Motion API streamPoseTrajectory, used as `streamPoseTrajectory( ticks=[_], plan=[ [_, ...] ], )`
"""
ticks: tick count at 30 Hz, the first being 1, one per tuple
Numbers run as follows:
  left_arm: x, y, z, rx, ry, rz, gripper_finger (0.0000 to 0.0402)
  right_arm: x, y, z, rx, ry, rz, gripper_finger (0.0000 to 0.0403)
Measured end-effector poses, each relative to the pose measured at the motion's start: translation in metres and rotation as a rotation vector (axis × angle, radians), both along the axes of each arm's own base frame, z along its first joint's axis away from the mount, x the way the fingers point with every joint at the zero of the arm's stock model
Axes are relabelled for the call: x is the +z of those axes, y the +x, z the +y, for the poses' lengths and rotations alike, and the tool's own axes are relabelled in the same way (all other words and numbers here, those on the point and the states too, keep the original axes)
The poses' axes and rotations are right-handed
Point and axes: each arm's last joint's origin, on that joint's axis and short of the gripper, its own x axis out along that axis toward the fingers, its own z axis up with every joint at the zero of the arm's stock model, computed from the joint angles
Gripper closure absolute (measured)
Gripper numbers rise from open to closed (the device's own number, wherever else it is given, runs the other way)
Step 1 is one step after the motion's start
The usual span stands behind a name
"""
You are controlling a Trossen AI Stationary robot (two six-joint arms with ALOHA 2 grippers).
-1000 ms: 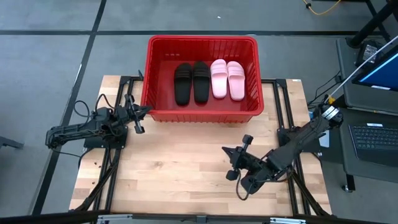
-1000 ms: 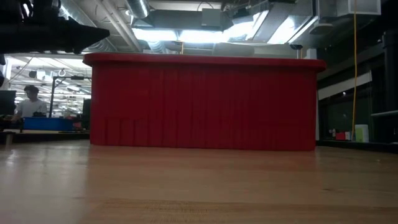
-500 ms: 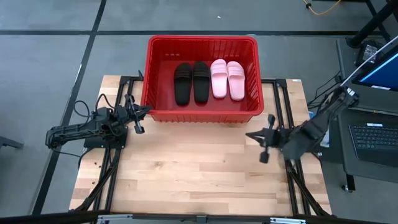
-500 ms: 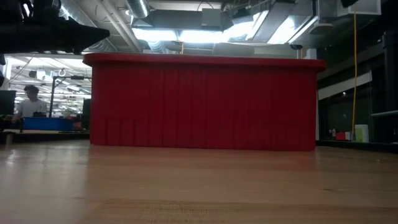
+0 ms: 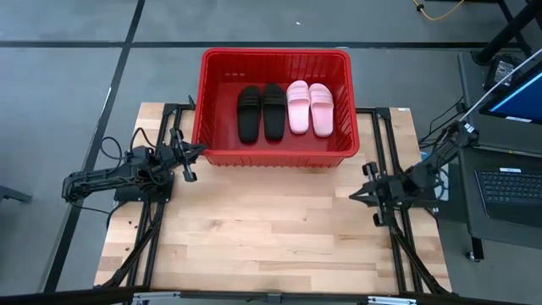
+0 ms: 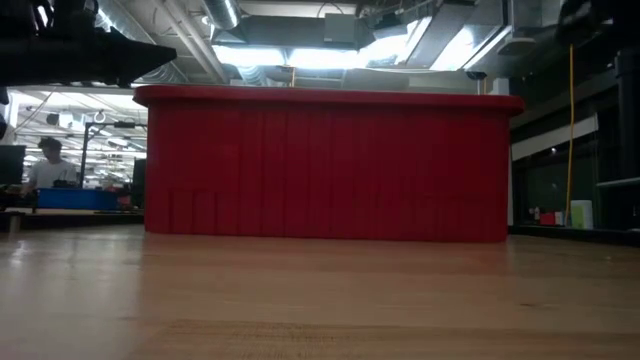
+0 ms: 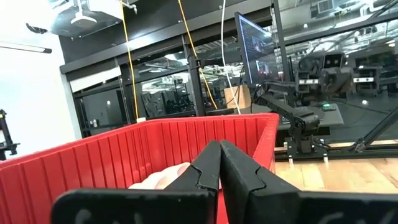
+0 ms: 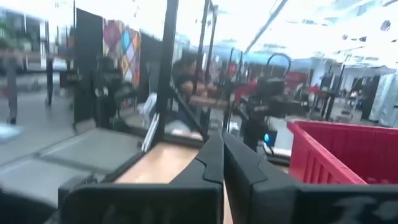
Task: Pick and place slides into bin
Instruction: Return to Home Position
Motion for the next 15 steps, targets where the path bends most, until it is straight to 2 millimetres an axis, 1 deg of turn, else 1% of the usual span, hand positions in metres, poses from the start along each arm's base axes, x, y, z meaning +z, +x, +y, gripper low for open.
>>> streamPoseTrajectory(
  ticks=[5, 7, 13, 15],
  plan=[
    [0.000, 0.000, 0.000, 0.001, 0.000, 0.000, 0.0394, -0.029, -0.003, -0.002, -0.001, 0.062, -0.068, 0.0397],
    [0.000, 0.000, 0.000, 0.000, 0.000, 0.000, 0.0393, -0.037, -0.004, -0.004, -0.003, 0.076, -0.085, 0.0397],
    [0.000, 0.000, 0.000, 0.004, -0.002, 0.001, 0.0398, -0.035, -0.004, -0.004, -0.005, 0.080, -0.088, 0.0397],
    [0.000, 0.000, 0.000, 0.005, -0.002, 0.000, 0.0397, -0.035, -0.004, -0.003, 0.002, 0.105, -0.080, 0.0397]
  ],
)
